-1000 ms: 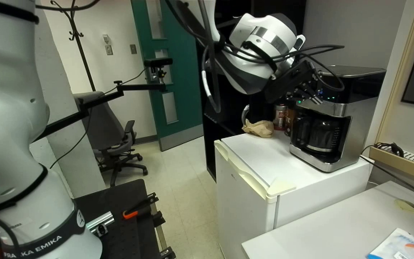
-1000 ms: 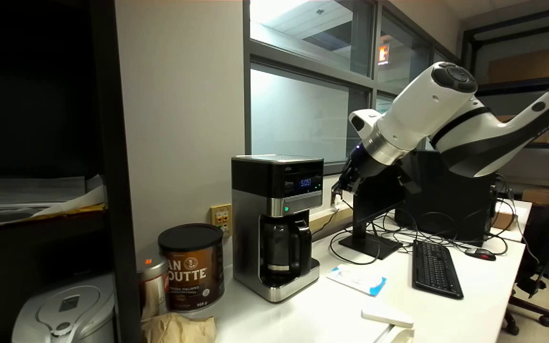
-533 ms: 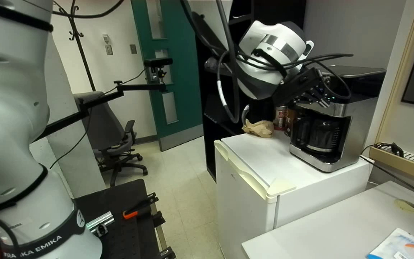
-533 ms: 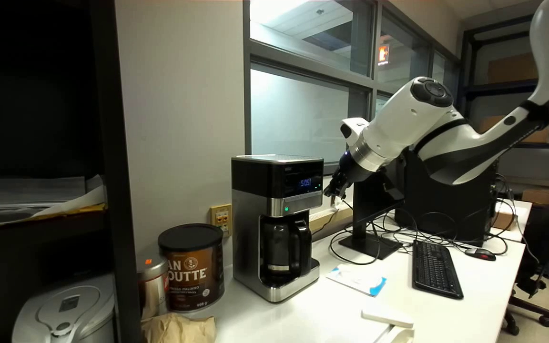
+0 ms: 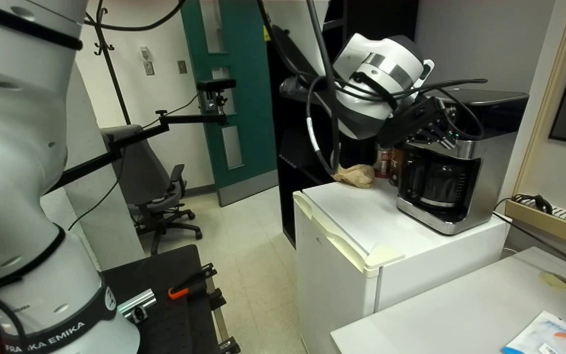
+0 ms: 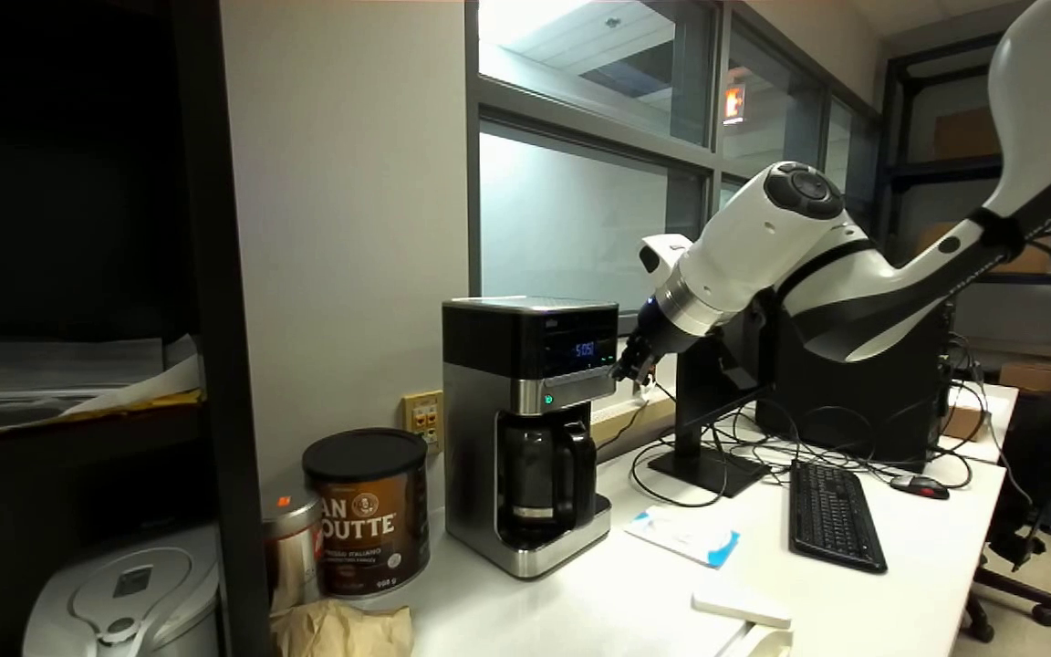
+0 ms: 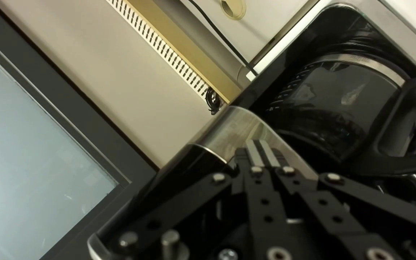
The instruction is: Press a button on the coffeemaker.
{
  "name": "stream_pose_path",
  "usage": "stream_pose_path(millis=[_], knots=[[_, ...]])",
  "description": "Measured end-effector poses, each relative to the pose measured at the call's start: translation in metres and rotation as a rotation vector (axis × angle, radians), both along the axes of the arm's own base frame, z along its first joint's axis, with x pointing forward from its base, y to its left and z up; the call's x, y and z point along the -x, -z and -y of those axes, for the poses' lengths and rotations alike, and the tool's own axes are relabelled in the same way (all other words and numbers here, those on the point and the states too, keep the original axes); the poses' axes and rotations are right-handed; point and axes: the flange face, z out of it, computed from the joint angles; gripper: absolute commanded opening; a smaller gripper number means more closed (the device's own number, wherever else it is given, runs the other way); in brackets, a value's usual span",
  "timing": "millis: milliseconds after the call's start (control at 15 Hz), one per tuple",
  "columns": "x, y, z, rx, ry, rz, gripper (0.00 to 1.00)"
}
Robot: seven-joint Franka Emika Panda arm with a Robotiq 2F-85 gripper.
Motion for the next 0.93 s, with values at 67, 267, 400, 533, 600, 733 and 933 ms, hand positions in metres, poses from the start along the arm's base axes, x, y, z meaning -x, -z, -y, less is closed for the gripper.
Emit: stream_pose_path(millis=[67, 267, 400, 533, 600, 733, 933], knots=[[-0.001, 0.0, -0.001, 0.002, 0.004, 0.0, 0.0], [-0.001, 0.001, -0.002, 0.007, 0.01, -0.001, 0.0], [0.0, 0.002, -0.002, 0.005, 0.006, -0.003, 0.0], [0.005, 0.007, -0.004, -0.002, -0.006, -0.017, 0.0], [0.011, 0.011, -0.005, -0.006, -0.014, -0.032, 0.0], [0.029, 0.021, -0.005, -0.015, -0.028, -0.07, 0.0], [0.06, 0.031, -0.004, -0.023, -0.048, -0.126, 0.0]])
